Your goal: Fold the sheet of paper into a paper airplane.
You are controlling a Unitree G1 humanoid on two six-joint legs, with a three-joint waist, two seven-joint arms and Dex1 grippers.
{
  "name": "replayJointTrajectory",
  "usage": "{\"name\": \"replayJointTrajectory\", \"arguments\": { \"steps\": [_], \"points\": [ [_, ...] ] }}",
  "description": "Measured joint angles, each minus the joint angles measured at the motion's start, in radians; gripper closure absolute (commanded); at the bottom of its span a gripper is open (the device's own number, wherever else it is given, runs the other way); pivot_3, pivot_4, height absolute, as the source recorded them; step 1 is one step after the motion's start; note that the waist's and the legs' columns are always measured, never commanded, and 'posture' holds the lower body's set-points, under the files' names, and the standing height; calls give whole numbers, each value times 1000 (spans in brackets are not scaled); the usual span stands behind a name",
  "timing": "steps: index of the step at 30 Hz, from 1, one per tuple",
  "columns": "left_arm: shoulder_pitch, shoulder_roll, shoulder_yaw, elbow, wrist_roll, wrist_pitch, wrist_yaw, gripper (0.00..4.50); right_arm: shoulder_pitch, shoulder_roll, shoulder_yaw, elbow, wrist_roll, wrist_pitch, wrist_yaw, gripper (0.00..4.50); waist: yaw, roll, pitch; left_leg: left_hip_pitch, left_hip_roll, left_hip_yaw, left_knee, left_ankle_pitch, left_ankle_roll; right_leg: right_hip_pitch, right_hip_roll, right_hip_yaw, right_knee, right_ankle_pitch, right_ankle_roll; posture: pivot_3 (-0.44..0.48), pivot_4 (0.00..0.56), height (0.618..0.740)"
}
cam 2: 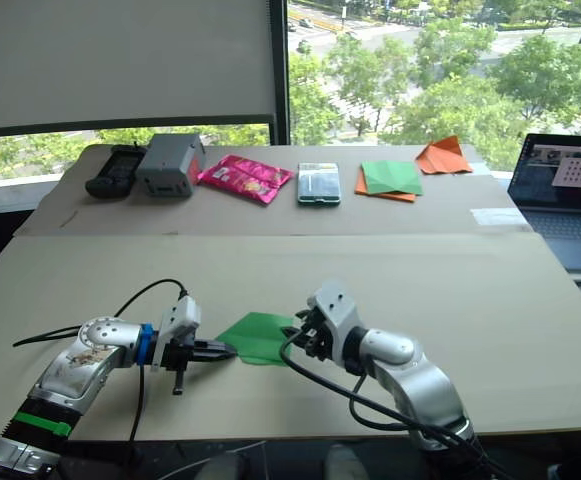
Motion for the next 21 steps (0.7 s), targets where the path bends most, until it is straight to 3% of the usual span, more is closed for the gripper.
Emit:
{"name": "replayJointTrajectory", "arguments": {
  "steps": [1, 7, 17, 21],
  "points": [
    [0, 0, 0, 0, 1, 0, 0, 4500, -11, 12, -8, 17, 12, 20, -6, 837, 0, 0, 0, 0, 0, 0, 0, 0, 0, 0, 0, 0, 0, 0, 0, 0, 150, 740],
    [0, 0, 0, 0, 8, -2, -2, 4500, -60, 70, -72, 133, 88, 150, -29, 837, 0, 0, 0, 0, 0, 0, 0, 0, 0, 0, 0, 0, 0, 0, 0, 0, 150, 740],
    [0, -5, 0, -2, 9, 1, 3, 4500, -82, 129, -139, 166, 223, 279, -39, 837, -1, 1, -1, 0, 0, 0, 0, 0, 0, 0, 0, 0, 1, 0, 0, 0, 150, 740],
    [0, -5, 0, -7, 9, 4, 5, 4500, -88, 140, -148, 191, 223, 272, -51, 1987, -2, 1, -1, 0, 0, 0, 0, 0, 0, 0, 0, 0, 1, 0, 0, 0, 150, 740]
  ]
}}
